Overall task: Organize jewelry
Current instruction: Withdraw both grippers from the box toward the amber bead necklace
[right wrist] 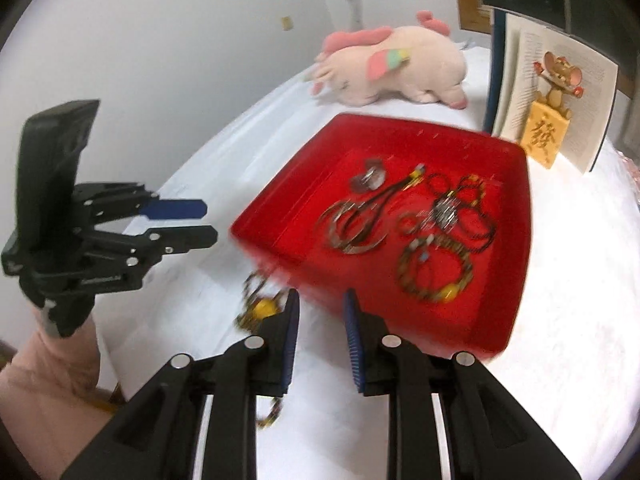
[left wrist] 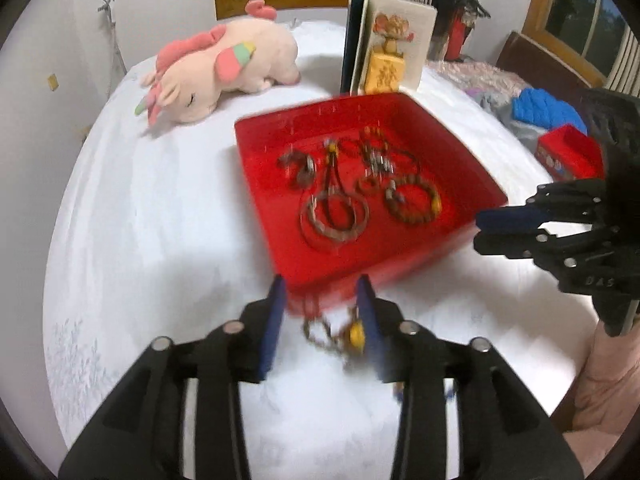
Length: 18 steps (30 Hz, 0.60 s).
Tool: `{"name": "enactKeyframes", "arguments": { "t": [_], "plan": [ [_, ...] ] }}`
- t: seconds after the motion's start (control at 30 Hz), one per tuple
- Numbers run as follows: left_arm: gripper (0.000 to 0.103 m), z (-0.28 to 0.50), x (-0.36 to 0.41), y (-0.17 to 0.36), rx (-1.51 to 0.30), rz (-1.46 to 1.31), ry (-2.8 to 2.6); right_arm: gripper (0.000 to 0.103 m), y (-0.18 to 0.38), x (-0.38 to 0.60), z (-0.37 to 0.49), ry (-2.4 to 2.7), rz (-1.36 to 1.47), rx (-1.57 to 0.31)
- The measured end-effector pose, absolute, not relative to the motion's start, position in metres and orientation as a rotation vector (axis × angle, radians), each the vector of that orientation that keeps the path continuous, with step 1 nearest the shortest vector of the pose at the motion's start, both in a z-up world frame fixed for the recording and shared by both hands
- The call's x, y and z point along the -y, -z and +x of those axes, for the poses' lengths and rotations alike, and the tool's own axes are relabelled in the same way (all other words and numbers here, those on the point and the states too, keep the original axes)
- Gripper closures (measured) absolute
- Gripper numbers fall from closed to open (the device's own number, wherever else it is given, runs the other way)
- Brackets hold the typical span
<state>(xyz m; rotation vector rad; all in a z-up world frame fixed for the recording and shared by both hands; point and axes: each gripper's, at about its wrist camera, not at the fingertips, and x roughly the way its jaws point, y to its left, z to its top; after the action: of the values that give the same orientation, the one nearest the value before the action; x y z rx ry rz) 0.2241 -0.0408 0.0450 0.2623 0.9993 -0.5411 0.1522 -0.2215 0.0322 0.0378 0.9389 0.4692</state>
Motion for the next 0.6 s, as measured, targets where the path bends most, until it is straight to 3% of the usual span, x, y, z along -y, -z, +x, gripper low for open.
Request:
{"name": "enactKeyframes", "arguments": {
  "t": [0.13,0.6],
  "plan": [
    [0.064,0.21,0.037,-0.026,-1.075,0.269,0.529,0.074,-0.015,0.202,0.13,-0.513,-0.007,-0.991],
    [0.064,0.202,0.051,0.028,-1.206,0.271,0.433,0.074,0.035,0.181,0.119,-0.493,-0.046,-1.145]
  ]
}}
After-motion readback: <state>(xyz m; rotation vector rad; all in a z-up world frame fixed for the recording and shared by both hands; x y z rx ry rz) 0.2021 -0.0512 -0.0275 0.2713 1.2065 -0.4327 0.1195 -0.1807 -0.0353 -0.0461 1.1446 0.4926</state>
